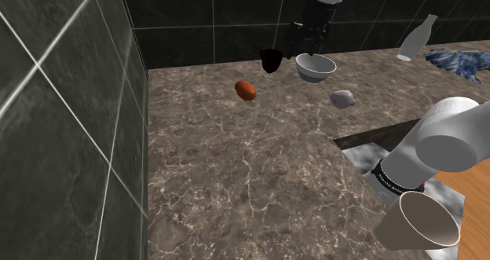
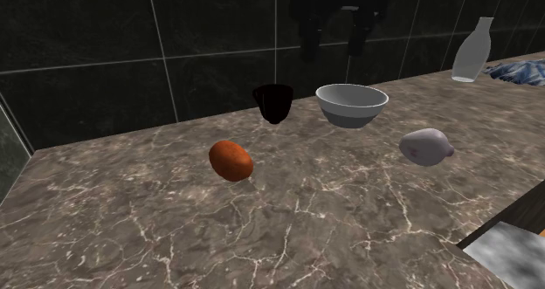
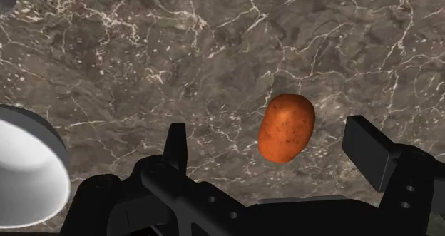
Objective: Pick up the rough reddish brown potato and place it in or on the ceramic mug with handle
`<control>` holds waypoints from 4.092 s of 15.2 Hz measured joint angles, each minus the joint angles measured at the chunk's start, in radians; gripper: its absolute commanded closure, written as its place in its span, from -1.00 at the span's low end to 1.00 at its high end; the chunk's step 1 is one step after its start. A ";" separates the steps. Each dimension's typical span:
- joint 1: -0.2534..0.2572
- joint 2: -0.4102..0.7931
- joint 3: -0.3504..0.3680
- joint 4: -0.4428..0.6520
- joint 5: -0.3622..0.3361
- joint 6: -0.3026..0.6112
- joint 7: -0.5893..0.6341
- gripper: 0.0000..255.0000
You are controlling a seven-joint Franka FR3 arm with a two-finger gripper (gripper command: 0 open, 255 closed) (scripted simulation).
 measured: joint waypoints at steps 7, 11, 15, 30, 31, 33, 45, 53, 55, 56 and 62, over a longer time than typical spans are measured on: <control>-0.025 0.253 0.101 0.068 -0.068 0.159 0.174 -1.00; -0.036 0.409 0.145 0.135 -0.141 0.222 0.292 -1.00; -0.031 0.575 0.169 0.228 -0.234 0.259 0.419 -1.00; -0.026 0.697 0.158 0.238 -0.307 0.354 0.483 -1.00; -0.026 0.697 0.158 0.238 -0.307 0.354 0.483 1.00; -0.026 0.697 0.158 0.238 -0.306 0.353 0.483 1.00; -0.028 0.672 0.161 0.249 -0.290 0.320 0.469 1.00; -0.032 0.617 0.167 0.296 -0.254 0.223 0.435 1.00; -0.032 0.606 0.167 0.313 -0.247 0.197 0.427 1.00; -0.033 0.598 0.167 0.318 -0.243 0.184 0.423 1.00; -0.034 0.572 0.168 0.367 -0.226 0.113 0.405 1.00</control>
